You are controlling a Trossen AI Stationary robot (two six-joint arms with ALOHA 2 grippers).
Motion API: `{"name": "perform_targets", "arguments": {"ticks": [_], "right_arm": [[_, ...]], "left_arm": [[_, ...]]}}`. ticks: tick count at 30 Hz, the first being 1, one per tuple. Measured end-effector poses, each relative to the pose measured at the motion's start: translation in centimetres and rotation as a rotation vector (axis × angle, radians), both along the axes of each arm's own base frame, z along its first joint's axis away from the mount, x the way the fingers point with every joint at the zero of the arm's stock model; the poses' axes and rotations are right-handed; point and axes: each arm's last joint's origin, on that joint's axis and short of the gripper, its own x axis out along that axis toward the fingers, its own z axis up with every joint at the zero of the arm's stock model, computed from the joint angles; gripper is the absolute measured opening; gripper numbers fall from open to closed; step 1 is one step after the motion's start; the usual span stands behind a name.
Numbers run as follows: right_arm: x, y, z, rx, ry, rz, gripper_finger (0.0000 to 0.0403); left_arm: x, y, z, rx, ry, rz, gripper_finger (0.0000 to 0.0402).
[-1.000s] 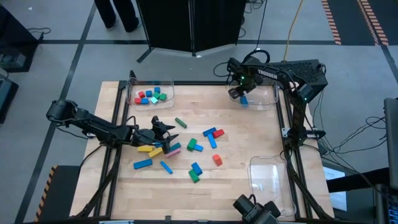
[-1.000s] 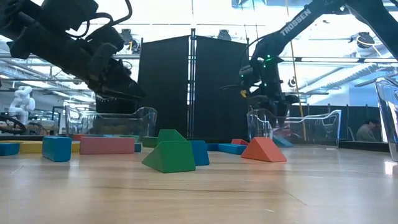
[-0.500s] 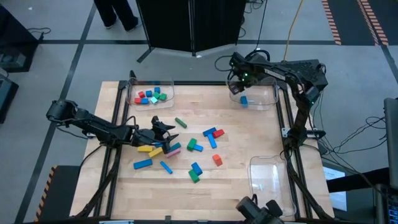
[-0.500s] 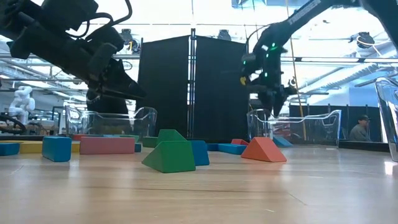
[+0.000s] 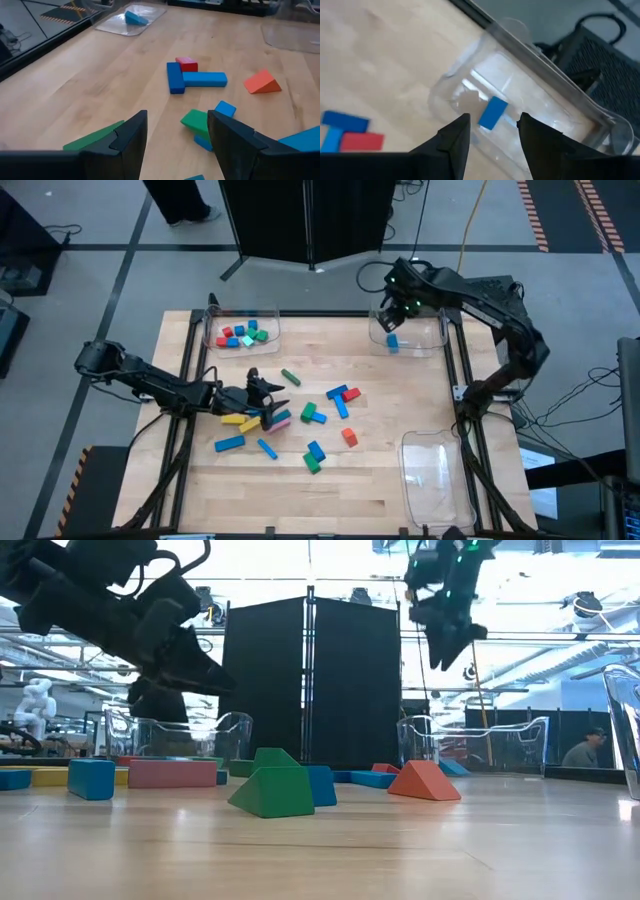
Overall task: Sort blocks by size
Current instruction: Put the green triangular block into the top right transparent bin
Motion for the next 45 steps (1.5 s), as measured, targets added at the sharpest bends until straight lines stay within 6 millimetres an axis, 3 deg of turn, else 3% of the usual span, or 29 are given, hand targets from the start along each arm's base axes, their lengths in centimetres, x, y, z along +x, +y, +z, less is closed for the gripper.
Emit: {"name": "perform_targets", "arguments": {"ticks": [5, 14, 19, 23, 26, 45], "right_arm": [[1.0, 3.2, 1.5, -0.04, -0.064, 0.105, 0.0162], [3.3, 7.9, 1.6, -0.026, -0.076, 0.262, 0.0162], [3.9, 9.7, 1.5, -0.061, -0.048, 0.294, 0.0162], [4.1, 10.8, 1.5, -0.081, -0.034, 0.295, 0.0162], [4.2, 11.6, 1.5, -0.095, -0.024, 0.291, 0.0162], [4.3, 14.0, 1.4, -0.113, 0.008, 0.308, 0.0162]], "left_arm": [[0.7, -0.1, -0.6, 0.042, -0.002, -0.021, 0.0208], [2.4, -0.9, -2.4, -0.002, -0.023, -0.133, 0.0212], [3.3, -2.7, -2.2, -0.108, -0.029, -0.323, 0.0275], [3.7, -3.1, -2.5, -0.139, 0.002, -0.246, 0.0348], [3.9, -2.9, -3.1, -0.151, 0.051, -0.132, 0.0376], [7.9, -3.6, -5.8, -0.208, 0.158, 0.106, 0.0384]]}}
